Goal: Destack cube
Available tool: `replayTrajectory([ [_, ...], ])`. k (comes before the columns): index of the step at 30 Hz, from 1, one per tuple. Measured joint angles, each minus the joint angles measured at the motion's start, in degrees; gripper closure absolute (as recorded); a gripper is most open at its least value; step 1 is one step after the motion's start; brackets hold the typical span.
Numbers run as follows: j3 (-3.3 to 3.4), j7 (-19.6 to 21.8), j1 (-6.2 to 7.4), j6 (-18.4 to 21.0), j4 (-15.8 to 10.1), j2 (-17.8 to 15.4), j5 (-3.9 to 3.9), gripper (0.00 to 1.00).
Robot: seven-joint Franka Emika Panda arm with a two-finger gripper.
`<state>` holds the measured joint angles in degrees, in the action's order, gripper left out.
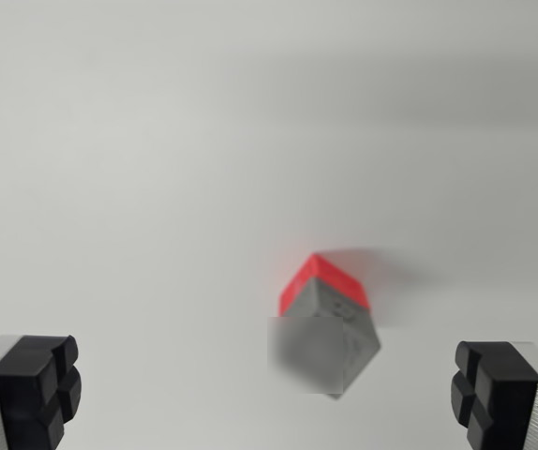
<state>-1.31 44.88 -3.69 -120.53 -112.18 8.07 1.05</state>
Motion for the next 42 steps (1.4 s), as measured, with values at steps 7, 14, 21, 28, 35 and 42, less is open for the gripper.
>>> replayTrajectory([
  [7,0.00,0.00,0.00,0.00,0.00,0.00,0.00,0.00],
  [14,0.00,0.04,0.00,0.00,-0.05,0.00,0.00,0.00],
  [21,0.09,0.90,-0.02,-0.80,-1.19,-0.20,0.00,0.00],
  [28,0.30,2.52,-0.03,-2.30,-3.44,-0.87,0.00,0.00],
  [35,0.57,4.88,-0.05,-4.49,-6.47,-1.66,0.00,0.00],
  [42,0.98,7.82,-0.06,-7.22,-10.13,-2.54,-0.01,0.00],
])
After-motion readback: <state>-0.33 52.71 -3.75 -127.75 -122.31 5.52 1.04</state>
